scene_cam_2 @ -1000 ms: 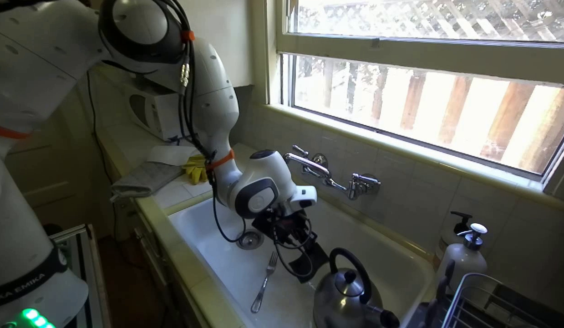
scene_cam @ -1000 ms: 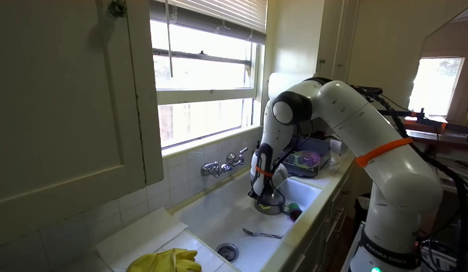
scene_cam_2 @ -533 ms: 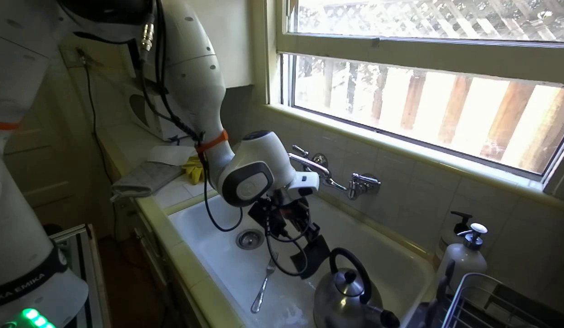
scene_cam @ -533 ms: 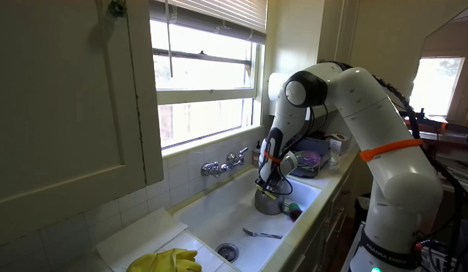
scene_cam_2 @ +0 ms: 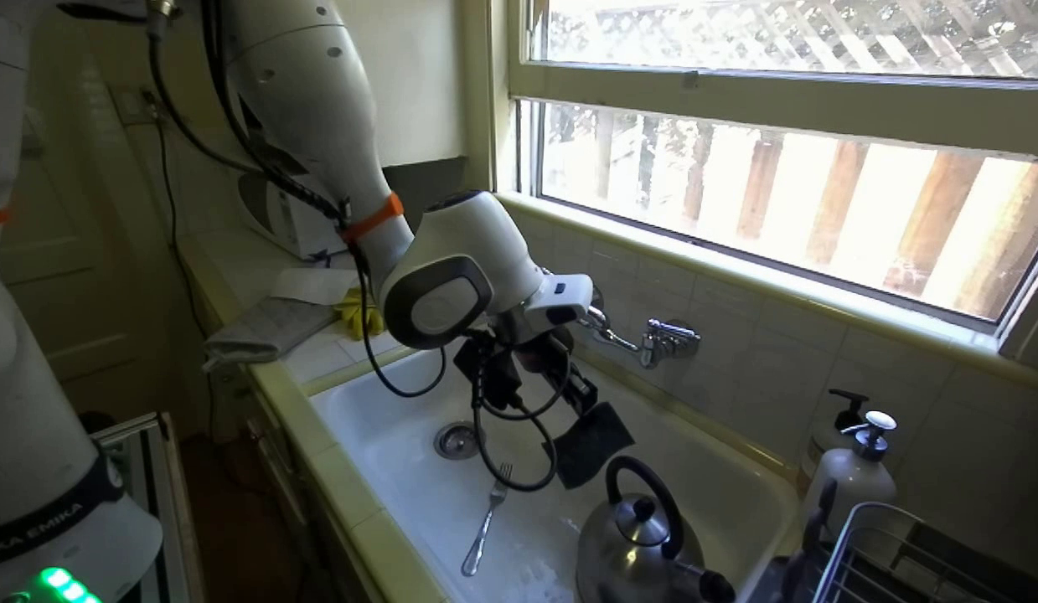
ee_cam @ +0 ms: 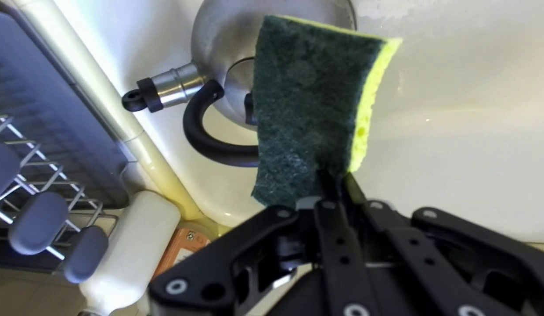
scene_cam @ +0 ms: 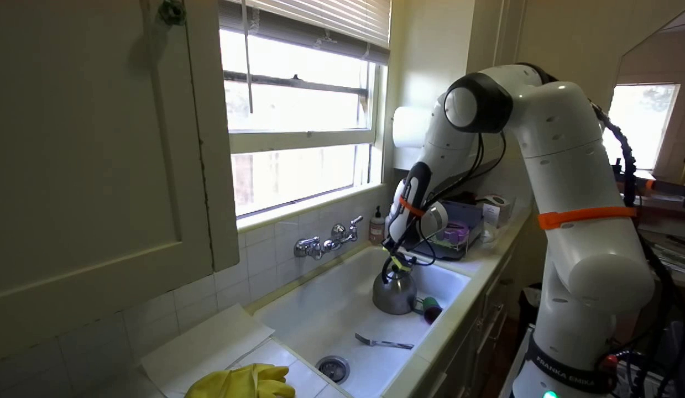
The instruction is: Put the sponge on the dishrack.
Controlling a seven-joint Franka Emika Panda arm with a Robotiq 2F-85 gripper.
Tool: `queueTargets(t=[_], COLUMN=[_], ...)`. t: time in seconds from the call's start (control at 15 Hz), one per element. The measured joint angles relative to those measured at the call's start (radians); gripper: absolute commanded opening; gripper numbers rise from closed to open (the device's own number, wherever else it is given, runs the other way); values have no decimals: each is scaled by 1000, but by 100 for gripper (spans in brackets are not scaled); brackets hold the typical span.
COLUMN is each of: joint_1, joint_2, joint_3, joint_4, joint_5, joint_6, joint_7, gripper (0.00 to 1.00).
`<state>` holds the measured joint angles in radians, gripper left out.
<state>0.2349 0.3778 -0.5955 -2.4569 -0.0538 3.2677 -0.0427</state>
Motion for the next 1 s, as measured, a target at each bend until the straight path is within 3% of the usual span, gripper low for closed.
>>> queueTargets(t=[0.27,0.53,1.0], joint_1=[68,66,-49], joint_2=[-58,-116,-234], joint_3=[-111,-169,-109], joint_4=[-29,-38,-33], joint_5=[-6,-45,-108], joint_6=[0,-2,-86], joint_7=[-13,-76,-198], gripper=[2,2,6])
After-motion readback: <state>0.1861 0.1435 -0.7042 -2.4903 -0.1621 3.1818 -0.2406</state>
